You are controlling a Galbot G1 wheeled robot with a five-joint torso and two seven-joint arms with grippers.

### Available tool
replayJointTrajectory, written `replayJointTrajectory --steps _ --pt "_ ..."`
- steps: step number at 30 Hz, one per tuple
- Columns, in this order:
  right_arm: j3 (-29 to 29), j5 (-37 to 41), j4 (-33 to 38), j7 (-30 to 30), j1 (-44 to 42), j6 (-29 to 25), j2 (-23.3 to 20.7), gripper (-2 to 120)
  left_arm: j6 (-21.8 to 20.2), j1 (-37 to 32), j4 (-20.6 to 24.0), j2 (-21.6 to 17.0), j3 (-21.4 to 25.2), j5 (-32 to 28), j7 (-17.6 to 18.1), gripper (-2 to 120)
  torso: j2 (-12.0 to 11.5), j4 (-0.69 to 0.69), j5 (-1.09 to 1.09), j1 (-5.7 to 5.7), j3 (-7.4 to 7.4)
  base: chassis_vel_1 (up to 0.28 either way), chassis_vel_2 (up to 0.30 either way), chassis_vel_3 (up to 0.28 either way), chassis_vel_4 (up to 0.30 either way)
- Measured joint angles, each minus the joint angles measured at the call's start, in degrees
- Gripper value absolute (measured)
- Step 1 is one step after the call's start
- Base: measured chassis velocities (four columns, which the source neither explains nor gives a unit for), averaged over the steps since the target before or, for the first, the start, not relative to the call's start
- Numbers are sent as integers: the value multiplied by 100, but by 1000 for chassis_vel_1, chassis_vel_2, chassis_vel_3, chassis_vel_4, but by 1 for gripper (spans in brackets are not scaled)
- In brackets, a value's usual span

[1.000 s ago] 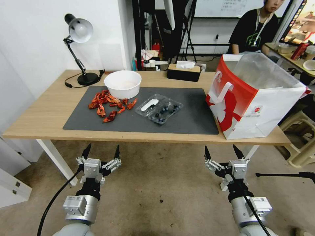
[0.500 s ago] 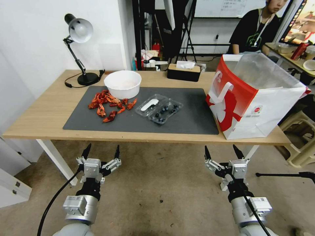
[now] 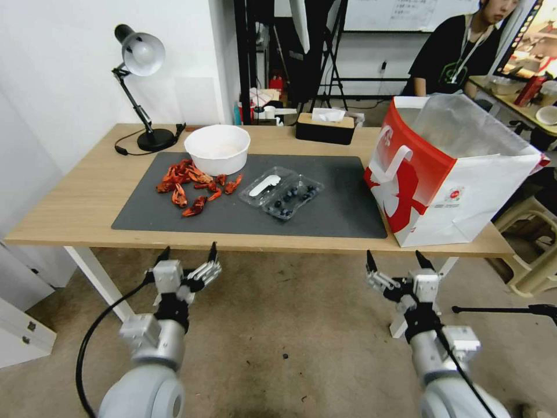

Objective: Close the takeout container lid, then place the container into the takeout bag.

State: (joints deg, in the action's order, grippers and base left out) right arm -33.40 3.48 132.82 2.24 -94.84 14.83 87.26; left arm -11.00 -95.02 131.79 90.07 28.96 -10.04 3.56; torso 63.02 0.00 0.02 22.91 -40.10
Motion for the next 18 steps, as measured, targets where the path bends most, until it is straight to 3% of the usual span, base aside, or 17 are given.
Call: replayJointTrajectory --steps 2,9,13,18 --pt "48 142 66 60 72 164 2 100 193 -72 -16 -19 7 -10 2 100 0 0 -2 0 0 0 0 0 0" --pt "255 241 82 152 36 0 -93 100 514 -173 -48 -87 74 2 -24 100 0 0 -2 0 0 0 0 0 0" --pt "657 374 67 371 124 -117 -236 100 820 -250 -84 -134 109 12 -72 100 0 0 -3 0 0 0 0 0 0" --pt "1065 521 6 638 357 -115 -356 100 911 -295 -99 -144 141 28 -90 100 0 0 -3 0 0 0 0 0 0"
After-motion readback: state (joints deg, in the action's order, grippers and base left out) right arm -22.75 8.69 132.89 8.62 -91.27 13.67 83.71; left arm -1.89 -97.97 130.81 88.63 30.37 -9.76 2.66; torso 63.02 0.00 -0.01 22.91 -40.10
